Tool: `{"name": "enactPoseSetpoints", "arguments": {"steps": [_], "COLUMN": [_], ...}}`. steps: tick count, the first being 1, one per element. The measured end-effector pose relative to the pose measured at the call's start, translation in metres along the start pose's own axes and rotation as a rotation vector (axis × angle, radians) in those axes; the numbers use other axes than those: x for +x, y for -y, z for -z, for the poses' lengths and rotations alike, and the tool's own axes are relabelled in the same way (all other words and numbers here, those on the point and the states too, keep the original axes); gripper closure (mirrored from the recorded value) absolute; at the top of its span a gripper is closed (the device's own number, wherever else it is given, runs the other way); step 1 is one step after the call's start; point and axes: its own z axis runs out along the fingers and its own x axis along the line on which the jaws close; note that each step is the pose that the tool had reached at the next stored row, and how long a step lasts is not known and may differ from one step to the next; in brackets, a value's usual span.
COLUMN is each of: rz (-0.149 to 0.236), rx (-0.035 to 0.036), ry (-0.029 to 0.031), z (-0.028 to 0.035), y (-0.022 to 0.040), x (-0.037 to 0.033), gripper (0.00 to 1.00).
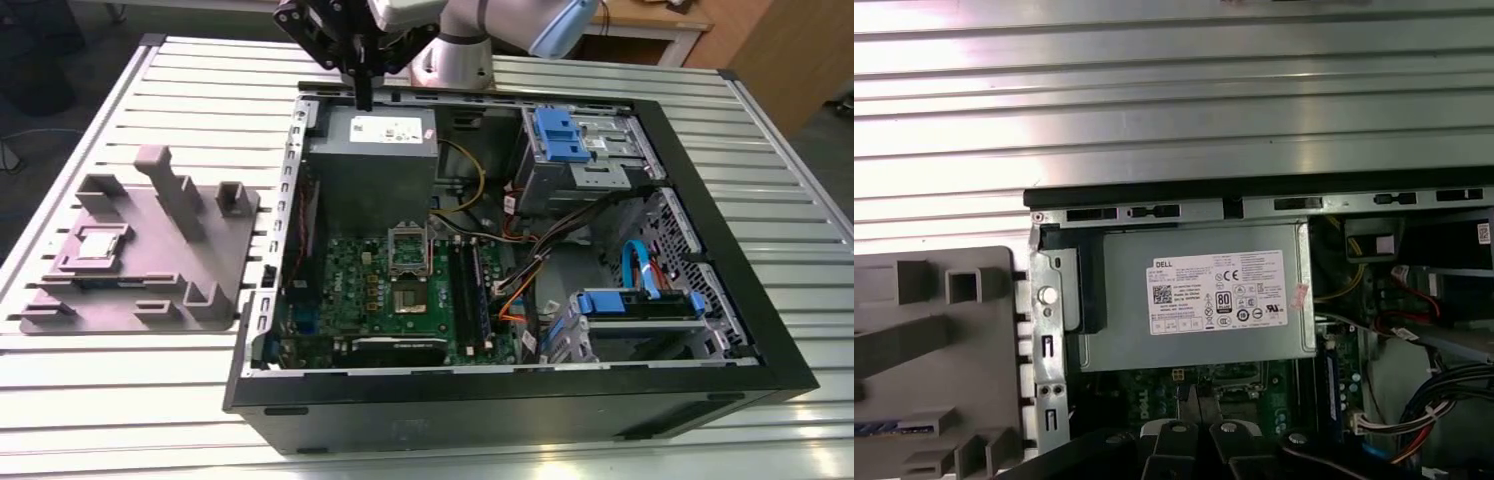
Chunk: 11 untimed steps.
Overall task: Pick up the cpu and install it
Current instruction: 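Reach for the cpu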
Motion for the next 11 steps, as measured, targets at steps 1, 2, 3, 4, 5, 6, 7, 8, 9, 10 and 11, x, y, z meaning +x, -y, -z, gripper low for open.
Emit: {"name": "enactPoseSetpoints", "arguments": {"steps": [1, 2, 3, 4, 5, 6, 7, 8, 9, 10, 11], "rz": [0.0, 0.0, 0.0, 0.0, 0.0, 0.0, 0.0, 0.0, 0.0, 0.0, 0.0], "rx": [0.0, 0.0, 0.0, 0.0, 0.0, 0.0, -0.0001, -0.0001, -0.0001, 0.0, -0.0001], "ry": [0.0, 0.0002, 0.0003, 0.0004, 0.0006, 0.0006, 0.0007, 0.0007, 0.0007, 0.0006, 0.0006], "z": [0.0, 0.0, 0.0, 0.0, 0.0, 0.0, 0.0, 0.0, 0.0, 0.0001, 0.0001], "y": [0.0001, 0.0002, 0.0004, 0.0005, 0.0006, 0.0007, 0.0007, 0.0007, 0.0007, 0.0007, 0.0008], "x": [0.0015, 0.0034, 0.0051, 0.0068, 0.008, 0.0091, 0.0097, 0.01, 0.01, 0.0101, 0.0106], "gripper": [0.9, 0.9, 0.9, 0.9, 0.9, 0.9, 0.9, 0.9, 0.9, 0.9, 0.9]}}
